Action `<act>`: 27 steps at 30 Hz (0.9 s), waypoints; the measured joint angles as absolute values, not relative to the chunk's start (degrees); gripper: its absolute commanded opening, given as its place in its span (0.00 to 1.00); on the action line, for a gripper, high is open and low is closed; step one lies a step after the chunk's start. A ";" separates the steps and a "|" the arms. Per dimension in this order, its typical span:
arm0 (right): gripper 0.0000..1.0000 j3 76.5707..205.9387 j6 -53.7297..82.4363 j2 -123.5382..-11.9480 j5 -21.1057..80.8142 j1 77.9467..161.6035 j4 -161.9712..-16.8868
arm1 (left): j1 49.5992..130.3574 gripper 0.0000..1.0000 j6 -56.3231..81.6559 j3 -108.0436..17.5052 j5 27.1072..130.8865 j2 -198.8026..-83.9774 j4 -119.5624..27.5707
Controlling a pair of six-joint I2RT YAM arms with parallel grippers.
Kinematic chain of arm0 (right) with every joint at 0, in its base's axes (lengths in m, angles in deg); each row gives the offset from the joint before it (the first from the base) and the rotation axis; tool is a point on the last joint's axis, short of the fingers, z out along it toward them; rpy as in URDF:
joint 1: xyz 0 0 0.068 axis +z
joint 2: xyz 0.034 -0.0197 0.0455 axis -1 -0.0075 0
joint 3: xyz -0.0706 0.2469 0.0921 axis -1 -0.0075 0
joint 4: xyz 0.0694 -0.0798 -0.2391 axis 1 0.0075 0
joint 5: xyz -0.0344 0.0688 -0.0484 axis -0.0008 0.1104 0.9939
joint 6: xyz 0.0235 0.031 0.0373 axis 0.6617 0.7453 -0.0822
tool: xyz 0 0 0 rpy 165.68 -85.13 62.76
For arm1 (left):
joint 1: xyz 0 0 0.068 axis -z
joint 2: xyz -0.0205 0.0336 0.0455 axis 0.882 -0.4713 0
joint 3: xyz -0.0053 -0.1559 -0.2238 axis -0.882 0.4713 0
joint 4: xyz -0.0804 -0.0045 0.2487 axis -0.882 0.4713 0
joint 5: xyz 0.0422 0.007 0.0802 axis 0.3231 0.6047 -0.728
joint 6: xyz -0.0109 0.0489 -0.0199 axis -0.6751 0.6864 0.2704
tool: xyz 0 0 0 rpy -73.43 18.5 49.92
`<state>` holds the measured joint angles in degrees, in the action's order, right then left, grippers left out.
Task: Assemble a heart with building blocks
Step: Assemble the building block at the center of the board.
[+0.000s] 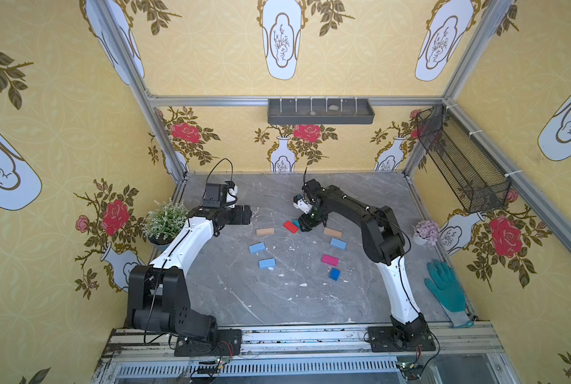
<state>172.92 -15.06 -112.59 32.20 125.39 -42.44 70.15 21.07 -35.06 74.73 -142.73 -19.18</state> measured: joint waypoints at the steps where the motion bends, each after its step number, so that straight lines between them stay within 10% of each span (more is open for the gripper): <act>1: 0.54 172.97 -15.06 -112.61 32.40 125.47 -42.41 | 70.15 0.96 21.07 -35.06 74.73 -142.73 -19.18; 27: 0.65 172.40 -14.36 -112.94 38.00 126.65 -44.82 | 70.02 0.96 21.85 -35.06 74.73 -142.56 -19.16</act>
